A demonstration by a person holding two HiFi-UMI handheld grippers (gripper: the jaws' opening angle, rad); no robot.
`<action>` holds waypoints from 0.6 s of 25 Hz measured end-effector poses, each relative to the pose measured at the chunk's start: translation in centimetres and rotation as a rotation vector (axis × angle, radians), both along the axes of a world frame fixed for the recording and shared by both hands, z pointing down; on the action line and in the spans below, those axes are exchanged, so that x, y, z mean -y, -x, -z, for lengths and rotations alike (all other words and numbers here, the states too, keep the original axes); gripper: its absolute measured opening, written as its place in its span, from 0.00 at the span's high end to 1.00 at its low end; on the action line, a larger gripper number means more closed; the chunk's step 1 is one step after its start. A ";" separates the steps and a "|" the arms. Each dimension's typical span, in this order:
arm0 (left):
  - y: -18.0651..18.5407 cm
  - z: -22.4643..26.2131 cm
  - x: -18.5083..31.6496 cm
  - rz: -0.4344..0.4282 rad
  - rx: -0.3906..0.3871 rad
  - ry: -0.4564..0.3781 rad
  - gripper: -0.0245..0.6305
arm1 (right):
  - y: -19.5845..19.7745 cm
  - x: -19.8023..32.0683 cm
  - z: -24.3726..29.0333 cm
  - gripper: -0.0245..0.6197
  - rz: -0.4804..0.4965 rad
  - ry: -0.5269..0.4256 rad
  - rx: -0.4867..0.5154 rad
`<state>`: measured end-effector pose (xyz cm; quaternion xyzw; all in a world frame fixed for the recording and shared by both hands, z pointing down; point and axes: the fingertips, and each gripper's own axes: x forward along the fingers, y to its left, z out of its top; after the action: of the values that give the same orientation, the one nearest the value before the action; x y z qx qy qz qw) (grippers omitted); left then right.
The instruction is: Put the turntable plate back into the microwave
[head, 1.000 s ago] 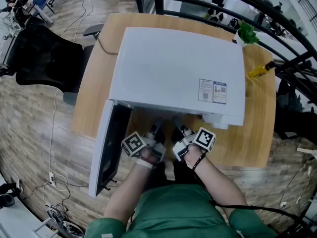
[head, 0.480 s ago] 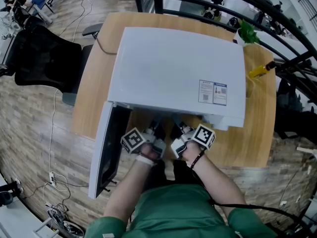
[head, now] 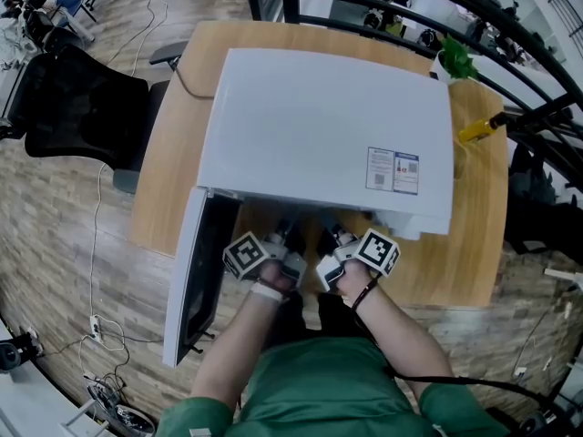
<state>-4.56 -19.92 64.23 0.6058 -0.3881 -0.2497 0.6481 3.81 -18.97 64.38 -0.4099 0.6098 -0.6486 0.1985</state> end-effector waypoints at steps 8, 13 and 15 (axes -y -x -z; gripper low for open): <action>-0.3 0.2 1.3 -0.007 0.013 -0.006 0.92 | -0.2 1.0 0.0 0.94 -0.019 0.014 -0.005; -0.3 0.2 1.5 -0.008 0.019 -0.015 0.92 | -0.2 1.2 0.0 0.94 -0.019 0.017 -0.004; -0.2 0.3 1.7 -0.007 0.024 -0.019 0.92 | -0.2 1.3 0.1 0.94 -0.015 0.015 -0.003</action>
<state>-4.33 -21.64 63.91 0.6163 -0.3911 -0.2438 0.6386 3.98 -20.32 64.26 -0.4169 0.6021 -0.6512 0.1991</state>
